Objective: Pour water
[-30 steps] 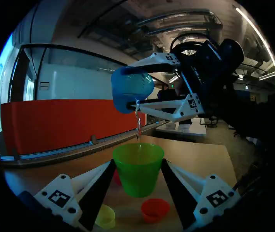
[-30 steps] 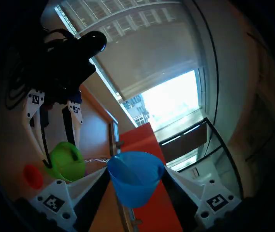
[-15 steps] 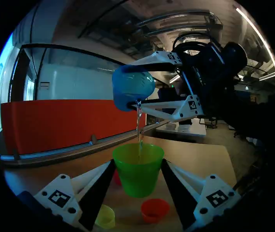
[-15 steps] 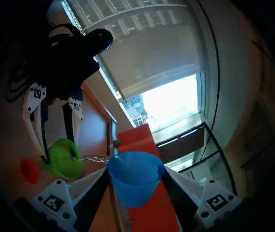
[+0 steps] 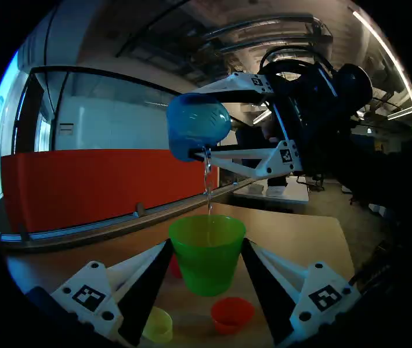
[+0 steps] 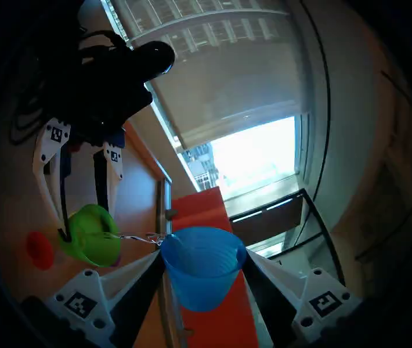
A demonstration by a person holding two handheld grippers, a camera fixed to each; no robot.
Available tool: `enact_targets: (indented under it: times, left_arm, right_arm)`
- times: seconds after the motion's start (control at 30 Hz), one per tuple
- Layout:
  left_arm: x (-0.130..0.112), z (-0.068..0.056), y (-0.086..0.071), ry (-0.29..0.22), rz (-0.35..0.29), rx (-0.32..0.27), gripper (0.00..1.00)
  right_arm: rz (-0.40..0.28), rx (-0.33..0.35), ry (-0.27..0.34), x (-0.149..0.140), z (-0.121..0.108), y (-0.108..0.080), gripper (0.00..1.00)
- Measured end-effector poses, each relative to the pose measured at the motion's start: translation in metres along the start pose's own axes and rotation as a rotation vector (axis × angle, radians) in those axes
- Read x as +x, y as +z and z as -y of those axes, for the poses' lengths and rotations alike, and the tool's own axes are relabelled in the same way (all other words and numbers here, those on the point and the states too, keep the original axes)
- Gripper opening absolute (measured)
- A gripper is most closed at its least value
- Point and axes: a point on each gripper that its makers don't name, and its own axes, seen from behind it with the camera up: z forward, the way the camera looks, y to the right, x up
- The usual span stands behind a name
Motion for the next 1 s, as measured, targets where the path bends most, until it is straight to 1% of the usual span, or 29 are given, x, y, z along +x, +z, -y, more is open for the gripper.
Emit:
enact_targets:
  times: [0.47,1.0]
  left_arm:
    - [-0.0007,-0.0012,0.0,0.01,0.004,-0.004,0.85]
    - [-0.0002,-0.0021,0.0015,0.009,0.001,-0.006,0.85]
  right_arm:
    - [0.003,-0.014,-0.041,-0.0008,-0.0045,0.0004,0.92]
    - [0.009,-0.023,-0.091,-0.0006,-0.0066,0.001,0.92]
